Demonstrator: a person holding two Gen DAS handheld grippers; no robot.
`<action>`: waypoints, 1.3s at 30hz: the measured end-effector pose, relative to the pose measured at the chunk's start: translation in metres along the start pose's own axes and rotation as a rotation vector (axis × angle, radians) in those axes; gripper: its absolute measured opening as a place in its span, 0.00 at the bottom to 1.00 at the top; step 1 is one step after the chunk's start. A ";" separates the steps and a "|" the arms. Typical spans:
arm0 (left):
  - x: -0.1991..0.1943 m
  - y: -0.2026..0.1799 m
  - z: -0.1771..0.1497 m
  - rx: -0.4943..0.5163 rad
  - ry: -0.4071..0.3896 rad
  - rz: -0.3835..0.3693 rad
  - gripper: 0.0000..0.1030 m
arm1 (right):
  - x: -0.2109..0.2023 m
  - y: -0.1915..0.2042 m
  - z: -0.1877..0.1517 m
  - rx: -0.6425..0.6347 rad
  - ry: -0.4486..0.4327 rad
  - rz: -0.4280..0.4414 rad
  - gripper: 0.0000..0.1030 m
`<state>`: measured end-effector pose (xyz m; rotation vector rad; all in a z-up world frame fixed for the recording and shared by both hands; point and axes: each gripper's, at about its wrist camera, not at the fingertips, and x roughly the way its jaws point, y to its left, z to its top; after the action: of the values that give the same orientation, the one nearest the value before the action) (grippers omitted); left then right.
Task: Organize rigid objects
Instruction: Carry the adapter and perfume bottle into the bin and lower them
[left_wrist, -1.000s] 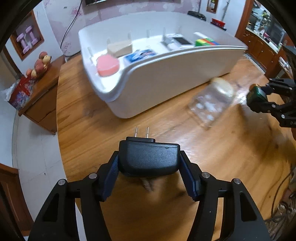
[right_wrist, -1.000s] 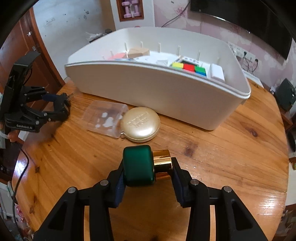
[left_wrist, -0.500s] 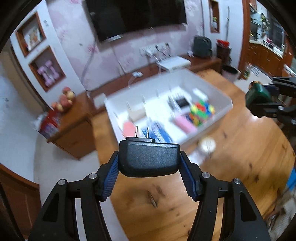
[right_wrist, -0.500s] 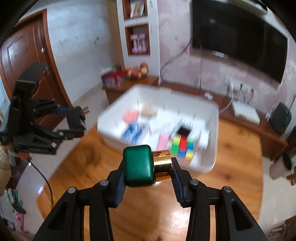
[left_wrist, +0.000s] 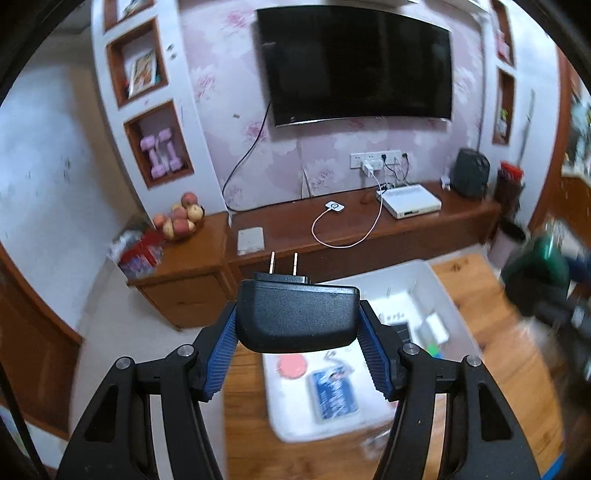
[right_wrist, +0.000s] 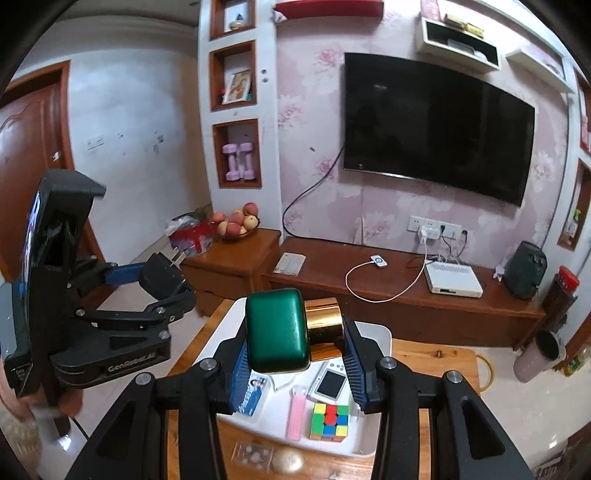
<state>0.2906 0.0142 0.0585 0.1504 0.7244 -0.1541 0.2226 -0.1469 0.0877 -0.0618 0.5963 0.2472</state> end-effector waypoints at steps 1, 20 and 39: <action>0.009 0.001 0.001 -0.017 0.013 -0.006 0.63 | 0.007 -0.002 0.000 0.012 0.015 0.008 0.43; 0.177 -0.016 -0.083 -0.061 0.386 0.059 0.63 | 0.180 0.004 -0.119 0.091 0.503 0.051 0.43; 0.167 -0.015 -0.095 -0.085 0.422 -0.017 0.75 | 0.159 -0.005 -0.124 0.106 0.473 0.072 0.56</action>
<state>0.3493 0.0028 -0.1243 0.0956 1.1514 -0.1074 0.2830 -0.1336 -0.1049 0.0050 1.0830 0.2726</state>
